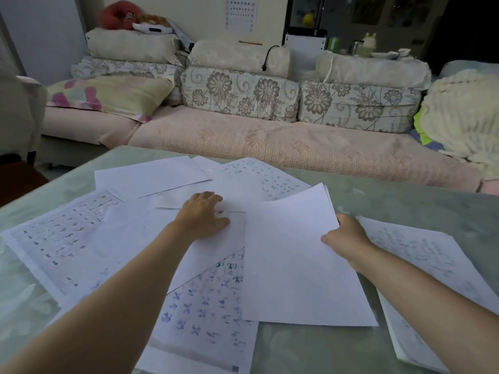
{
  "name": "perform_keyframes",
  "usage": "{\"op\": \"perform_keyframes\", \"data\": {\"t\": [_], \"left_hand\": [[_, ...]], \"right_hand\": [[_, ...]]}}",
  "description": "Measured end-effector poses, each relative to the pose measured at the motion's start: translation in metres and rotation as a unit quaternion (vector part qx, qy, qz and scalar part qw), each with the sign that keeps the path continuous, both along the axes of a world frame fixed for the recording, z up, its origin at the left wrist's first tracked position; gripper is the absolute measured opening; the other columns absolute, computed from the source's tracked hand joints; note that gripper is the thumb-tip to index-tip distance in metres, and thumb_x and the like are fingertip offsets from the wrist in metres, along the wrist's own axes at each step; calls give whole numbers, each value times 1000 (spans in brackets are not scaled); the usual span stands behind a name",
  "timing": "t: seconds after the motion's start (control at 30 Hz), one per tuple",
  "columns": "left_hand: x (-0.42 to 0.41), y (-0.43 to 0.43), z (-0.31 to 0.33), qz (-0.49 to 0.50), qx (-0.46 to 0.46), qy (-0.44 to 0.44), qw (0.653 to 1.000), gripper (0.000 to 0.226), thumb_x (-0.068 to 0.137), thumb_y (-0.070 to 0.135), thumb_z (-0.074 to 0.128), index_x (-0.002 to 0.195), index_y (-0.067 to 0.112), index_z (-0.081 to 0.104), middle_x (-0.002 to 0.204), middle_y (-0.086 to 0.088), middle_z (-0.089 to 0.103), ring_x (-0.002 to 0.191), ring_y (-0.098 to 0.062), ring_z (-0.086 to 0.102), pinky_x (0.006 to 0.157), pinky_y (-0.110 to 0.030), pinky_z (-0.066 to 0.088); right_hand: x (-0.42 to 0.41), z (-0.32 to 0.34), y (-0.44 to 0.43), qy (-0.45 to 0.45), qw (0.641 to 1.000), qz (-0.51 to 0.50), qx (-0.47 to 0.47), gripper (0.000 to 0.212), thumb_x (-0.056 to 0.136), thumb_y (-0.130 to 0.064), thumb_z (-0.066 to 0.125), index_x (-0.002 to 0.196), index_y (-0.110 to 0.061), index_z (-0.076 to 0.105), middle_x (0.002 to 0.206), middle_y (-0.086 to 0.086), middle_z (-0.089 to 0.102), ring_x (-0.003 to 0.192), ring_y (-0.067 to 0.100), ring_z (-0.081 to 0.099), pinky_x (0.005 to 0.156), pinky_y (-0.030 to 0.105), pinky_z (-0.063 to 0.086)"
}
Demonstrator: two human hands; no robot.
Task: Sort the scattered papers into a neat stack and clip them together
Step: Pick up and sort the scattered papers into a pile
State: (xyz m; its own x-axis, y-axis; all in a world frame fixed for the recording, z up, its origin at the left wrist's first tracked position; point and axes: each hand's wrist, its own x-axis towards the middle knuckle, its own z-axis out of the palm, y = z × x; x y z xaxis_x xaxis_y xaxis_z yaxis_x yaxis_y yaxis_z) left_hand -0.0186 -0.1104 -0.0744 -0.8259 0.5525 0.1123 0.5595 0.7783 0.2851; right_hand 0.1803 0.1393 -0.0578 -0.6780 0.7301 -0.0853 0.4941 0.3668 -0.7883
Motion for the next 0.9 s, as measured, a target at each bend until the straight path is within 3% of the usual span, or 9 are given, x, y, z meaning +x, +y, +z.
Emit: {"op": "perform_keyframes", "data": {"t": [0.07,0.17,0.27,0.33,0.43,0.6,0.7,0.77,0.9], "left_hand": [[-9,6,-5,-3,-31,-30,999,80,81,66,57,149,30,33,158,1,27,145,-23,23,118,-39,21],[-15,13,-5,12,-48,-3,999,77,79,72,54,145,37,36,149,5,44,137,-22,37,109,-39,35],[-12,16,-5,-15,-42,131,990,51,85,60,53,128,31,57,116,-1,69,108,-26,61,86,-33,46],[-7,15,-9,-60,-20,213,975,38,86,46,45,106,22,68,88,-3,73,83,-30,66,69,-31,49],[-1,10,-6,-59,-30,231,971,24,92,29,48,99,16,67,79,-9,70,71,-33,64,57,-29,39],[8,-7,9,-25,76,165,983,17,92,19,53,90,19,69,78,-7,69,72,-34,61,58,-31,43],[15,-20,26,-27,54,35,998,27,94,24,50,70,25,62,72,2,62,70,-24,56,60,-30,42],[24,-31,38,-30,36,-5,999,23,97,30,51,78,27,66,80,3,65,74,-21,59,65,-30,47],[54,-58,56,10,109,103,989,17,96,29,53,94,23,70,89,-4,70,82,-30,62,68,-33,49]], "right_hand": [[-4,-5,4,-1,1000,-1,-2,17,80,1,57,91,-11,60,88,8,66,74,25,59,58,27,44],[-9,-8,7,3,1000,-2,-6,16,79,-1,56,88,-15,59,84,6,65,72,26,59,59,28,45],[-10,-10,6,5,1000,-5,-11,19,78,-4,56,91,-18,61,88,5,68,80,29,66,62,30,49],[-9,-9,3,9,1000,-1,-14,20,78,-5,56,91,-19,60,87,4,68,82,30,67,63,30,49],[-5,-5,-2,11,1000,4,-21,19,79,-4,55,91,-19,59,88,5,68,79,28,65,63,30,49],[5,2,-12,19,998,7,-52,22,80,-1,56,97,-15,60,94,7,69,86,28,67,72,36,56],[16,3,-22,7,998,21,-58,19,81,1,58,93,-14,59,94,8,68,83,27,66,67,31,51],[24,-1,-25,-24,999,29,-29,21,77,-4,59,95,-14,61,93,8,68,85,28,67,64,30,50],[35,-2,-32,-82,995,38,41,40,72,-11,57,112,-20,61,91,1,66,80,25,65,53,23,43]]}}
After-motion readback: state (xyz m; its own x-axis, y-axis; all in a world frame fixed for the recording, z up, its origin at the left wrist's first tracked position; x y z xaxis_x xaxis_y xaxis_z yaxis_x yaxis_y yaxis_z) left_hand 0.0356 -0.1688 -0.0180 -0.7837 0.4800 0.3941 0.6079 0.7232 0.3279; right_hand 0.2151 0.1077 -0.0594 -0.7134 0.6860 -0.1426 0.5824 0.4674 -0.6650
